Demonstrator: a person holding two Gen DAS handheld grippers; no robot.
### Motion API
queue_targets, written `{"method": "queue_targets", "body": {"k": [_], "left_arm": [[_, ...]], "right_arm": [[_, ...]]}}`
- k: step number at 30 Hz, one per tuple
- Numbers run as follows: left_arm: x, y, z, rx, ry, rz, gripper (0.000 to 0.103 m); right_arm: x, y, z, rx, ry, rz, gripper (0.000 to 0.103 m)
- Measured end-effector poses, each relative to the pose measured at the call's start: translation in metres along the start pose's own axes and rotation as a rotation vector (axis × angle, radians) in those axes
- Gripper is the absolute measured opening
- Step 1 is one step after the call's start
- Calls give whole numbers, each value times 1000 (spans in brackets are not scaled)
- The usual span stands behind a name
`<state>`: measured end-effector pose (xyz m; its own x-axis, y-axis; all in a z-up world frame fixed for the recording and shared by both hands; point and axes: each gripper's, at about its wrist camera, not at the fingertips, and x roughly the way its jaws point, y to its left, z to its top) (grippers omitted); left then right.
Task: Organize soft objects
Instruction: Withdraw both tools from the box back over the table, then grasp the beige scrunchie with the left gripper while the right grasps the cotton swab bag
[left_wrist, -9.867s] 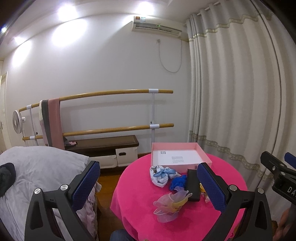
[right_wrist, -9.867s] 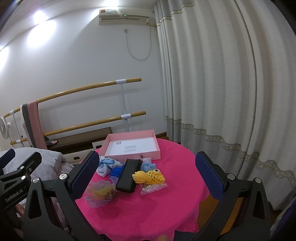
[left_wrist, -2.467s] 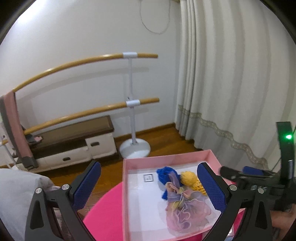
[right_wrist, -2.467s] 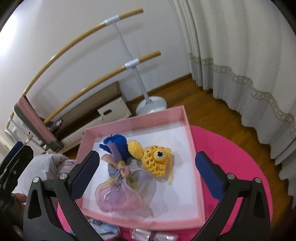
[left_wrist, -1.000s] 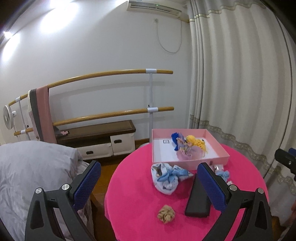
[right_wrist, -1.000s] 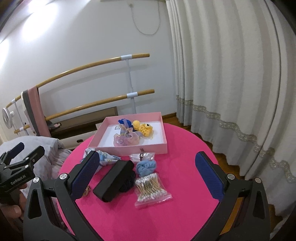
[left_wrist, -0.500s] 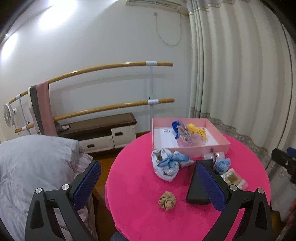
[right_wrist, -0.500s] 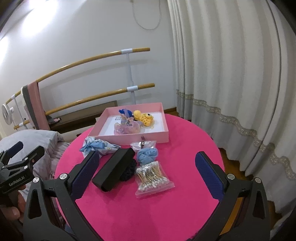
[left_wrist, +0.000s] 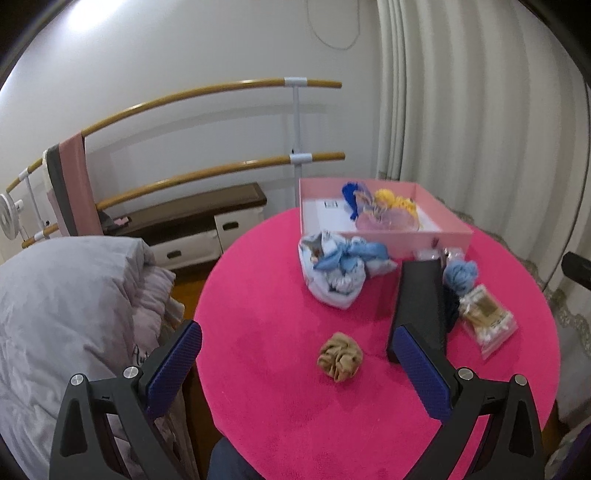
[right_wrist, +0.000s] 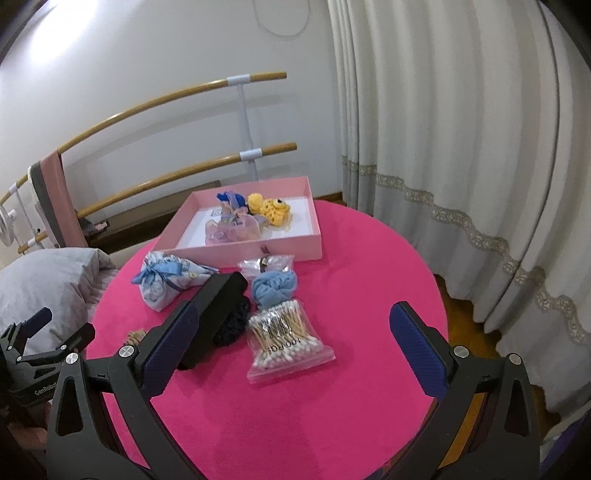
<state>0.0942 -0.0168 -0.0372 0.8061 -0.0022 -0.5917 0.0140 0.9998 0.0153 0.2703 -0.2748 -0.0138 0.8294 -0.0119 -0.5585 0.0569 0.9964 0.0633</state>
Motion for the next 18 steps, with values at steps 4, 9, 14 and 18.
{"method": "queue_targets", "body": {"k": [4, 9, 14, 18], "left_arm": [[23, -3, -4, 18, 39, -5, 103], [58, -8, -9, 33, 101, -3, 103], [96, -8, -11, 43, 157, 5, 103], [123, -8, -8, 40, 190, -8, 100]], "right_arm": [[14, -1, -6, 0, 38, 1, 103], [43, -4, -18, -1, 112, -4, 103], [73, -9, -29, 2, 182, -5, 103], [96, -7, -35, -8, 228, 5, 103]]}}
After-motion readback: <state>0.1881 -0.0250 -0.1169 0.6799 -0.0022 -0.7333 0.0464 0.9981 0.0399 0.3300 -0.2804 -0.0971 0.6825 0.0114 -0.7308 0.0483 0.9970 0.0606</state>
